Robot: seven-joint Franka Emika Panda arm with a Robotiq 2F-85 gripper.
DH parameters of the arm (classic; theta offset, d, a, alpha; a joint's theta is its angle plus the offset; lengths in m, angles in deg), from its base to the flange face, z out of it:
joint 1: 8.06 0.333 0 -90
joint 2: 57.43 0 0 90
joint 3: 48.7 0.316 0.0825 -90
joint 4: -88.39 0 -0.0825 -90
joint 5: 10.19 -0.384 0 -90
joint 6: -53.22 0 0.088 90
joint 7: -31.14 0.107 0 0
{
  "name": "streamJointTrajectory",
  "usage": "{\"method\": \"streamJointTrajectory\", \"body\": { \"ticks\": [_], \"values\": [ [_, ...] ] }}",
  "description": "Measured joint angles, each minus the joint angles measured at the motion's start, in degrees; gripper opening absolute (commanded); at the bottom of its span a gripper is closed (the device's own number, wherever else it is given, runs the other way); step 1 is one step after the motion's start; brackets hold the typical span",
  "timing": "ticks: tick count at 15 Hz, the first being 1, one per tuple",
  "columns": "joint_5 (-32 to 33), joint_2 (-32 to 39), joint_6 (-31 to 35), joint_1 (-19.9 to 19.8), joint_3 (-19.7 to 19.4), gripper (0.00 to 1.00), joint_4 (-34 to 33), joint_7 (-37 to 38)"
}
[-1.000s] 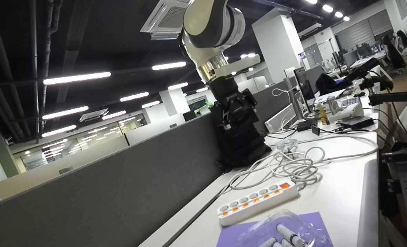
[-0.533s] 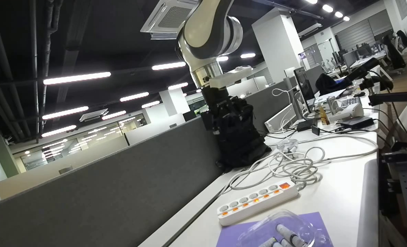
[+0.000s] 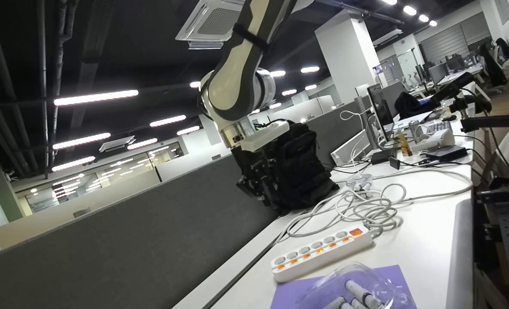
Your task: Turn off the second and fourth switches from the left on the extension cable
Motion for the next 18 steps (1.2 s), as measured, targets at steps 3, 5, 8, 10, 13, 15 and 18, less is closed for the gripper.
{"method": "streamJointTrajectory", "body": {
  "ticks": [3, 5, 8, 10, 13, 15, 18],
  "values": [
    [0.0, 6.77, -2.22, 1.68, -0.4, 0.0, -6.25, -0.93],
    [0.0, 11.02, -4.82, 2.78, -0.83, 0.0, -10.66, -1.81],
    [0.0, 17.37, -9.82, 4.33, -1.67, 0.0, -17.67, -3.04],
    [0.0, 21.47, -13.29, 5.17, -2.31, 0.0, -22.42, -3.84],
    [0.34, 26.78, -17.67, 6.2, -3.34, 0.0, -28.75, -4.82],
    [0.56, 29.66, -19.84, 6.74, -3.99, 0.0, -32.4, -5.52],
    [1.55, 32.17, -20.1, 7.26, -4.93, 0.0, -35.87, -6.16]
  ]
}}
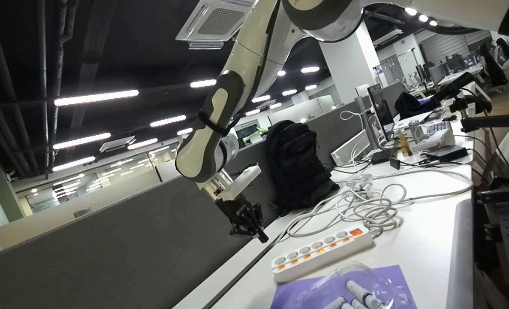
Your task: Turn off the second and fourth switches from the left on the extension cable
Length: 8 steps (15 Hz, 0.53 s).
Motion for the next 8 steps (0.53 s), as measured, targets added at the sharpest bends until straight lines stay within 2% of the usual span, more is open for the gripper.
{"method": "streamJointTrajectory", "body": {
  "ticks": [3, 8],
  "values": [
    [1.58, 0.55, 1.85, 0.24, -1.07, 0.0, -0.96, -0.14],
    [2.67, 0.59, 9.55, 0.04, -3.26, 0.0, 0.29, -0.15]
  ]
}}
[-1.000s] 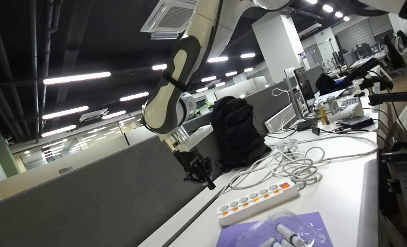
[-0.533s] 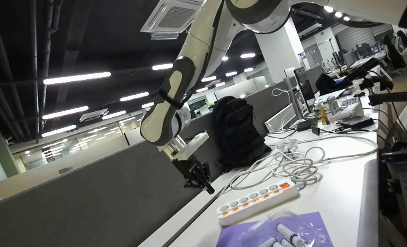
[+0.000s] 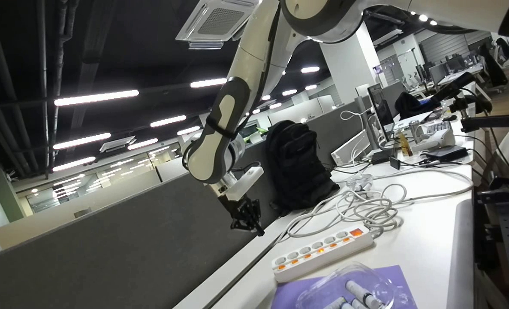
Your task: Turn off the second and fourth switches from the left on the extension cable
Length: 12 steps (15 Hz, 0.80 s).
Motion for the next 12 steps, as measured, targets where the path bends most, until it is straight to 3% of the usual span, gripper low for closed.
{"method": "streamJointTrajectory", "body": {
  "ticks": [12],
  "values": [
    [-0.33, -1.64, 6.64, -2.37, -1.83, 0.0, 8.49, 0.0]
  ]
}}
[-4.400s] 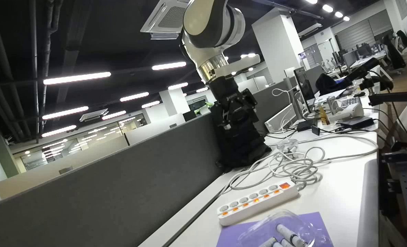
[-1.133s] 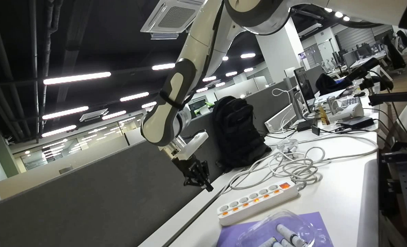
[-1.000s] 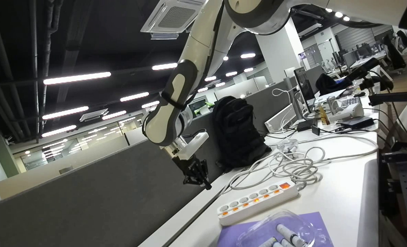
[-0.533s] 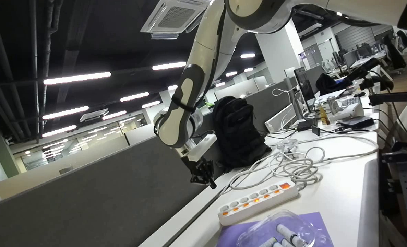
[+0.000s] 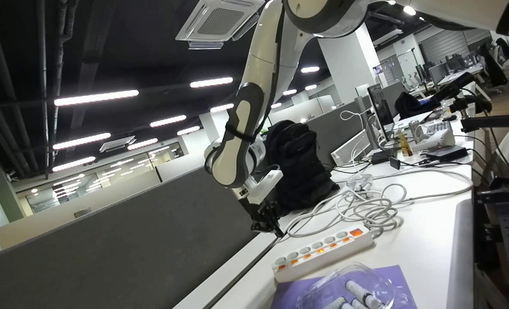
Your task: Turn off the second and fourth switches from the left on the extension cable
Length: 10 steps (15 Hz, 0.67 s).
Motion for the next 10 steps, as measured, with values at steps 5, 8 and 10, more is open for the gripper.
{"method": "streamJointTrajectory", "body": {
  "ticks": [5, 8, 10],
  "values": [
    [0.16, 0.58, 1.29, 0.1, -0.03, 0.0, 0.17, -0.05],
    [0.41, 2.42, 2.47, 0.18, -0.32, 0.0, 0.03, -0.06],
    [1.03, 3.88, 2.7, 0.38, -0.63, 0.0, -0.29, -0.06]
  ]
}}
